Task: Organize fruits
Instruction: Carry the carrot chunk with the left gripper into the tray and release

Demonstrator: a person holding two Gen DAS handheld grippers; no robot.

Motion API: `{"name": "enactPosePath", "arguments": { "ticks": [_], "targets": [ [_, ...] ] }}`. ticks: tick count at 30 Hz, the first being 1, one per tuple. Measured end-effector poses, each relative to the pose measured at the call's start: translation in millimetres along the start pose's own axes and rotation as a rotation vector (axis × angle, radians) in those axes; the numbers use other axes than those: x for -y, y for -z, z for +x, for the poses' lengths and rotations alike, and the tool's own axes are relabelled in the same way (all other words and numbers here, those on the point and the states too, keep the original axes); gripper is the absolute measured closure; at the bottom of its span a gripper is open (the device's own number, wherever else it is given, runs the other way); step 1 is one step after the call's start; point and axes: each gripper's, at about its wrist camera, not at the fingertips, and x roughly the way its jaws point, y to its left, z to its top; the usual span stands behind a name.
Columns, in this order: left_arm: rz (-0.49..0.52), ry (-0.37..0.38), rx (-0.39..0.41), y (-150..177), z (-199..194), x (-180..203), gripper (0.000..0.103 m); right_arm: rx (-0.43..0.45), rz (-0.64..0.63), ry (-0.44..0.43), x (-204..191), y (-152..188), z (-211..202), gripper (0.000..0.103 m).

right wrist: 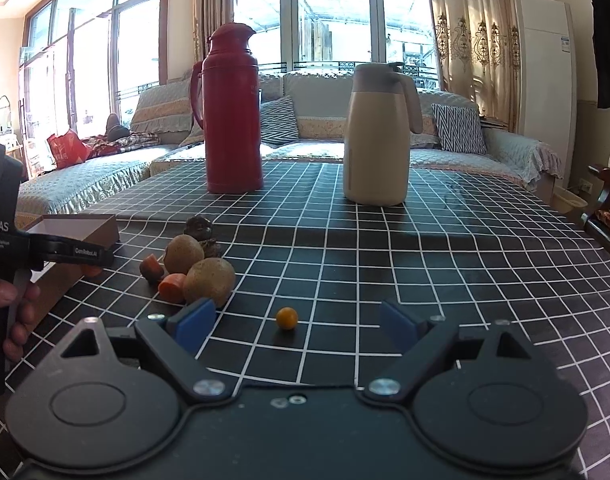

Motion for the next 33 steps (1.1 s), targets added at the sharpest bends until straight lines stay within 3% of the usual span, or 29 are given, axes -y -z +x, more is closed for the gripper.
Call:
{"name": "enactPosePath", "arguments": {
  "ticks": [8, 18, 26, 33],
  "targets": [
    [-0.029, -0.054, 0.025, -11.6, -17.4, -47.0, 0.071, -0.001, -0.007, -0.014, -10.7, -0.6, 6.1, 0.014],
    [-0.048, -0.106, -0.061, 3.0, 1.4, -96.1, 0.071, -0.006, -0.009, -0.035, -26.7, -2.3, 16.6, 0.014],
    [-0.072, -0.122, -0.128, 18.2, 21.4, -110.0, 0.071, -0.020, -0.021, -0.048, -40.7, -1.1, 26.4, 0.014],
    [-0.080, -0.143, -0.115, 19.5, 21.0, -108.7, 0.071, -0.026, -0.019, -0.046, -41.5, -0.4, 30.1, 0.014]
  ]
}}
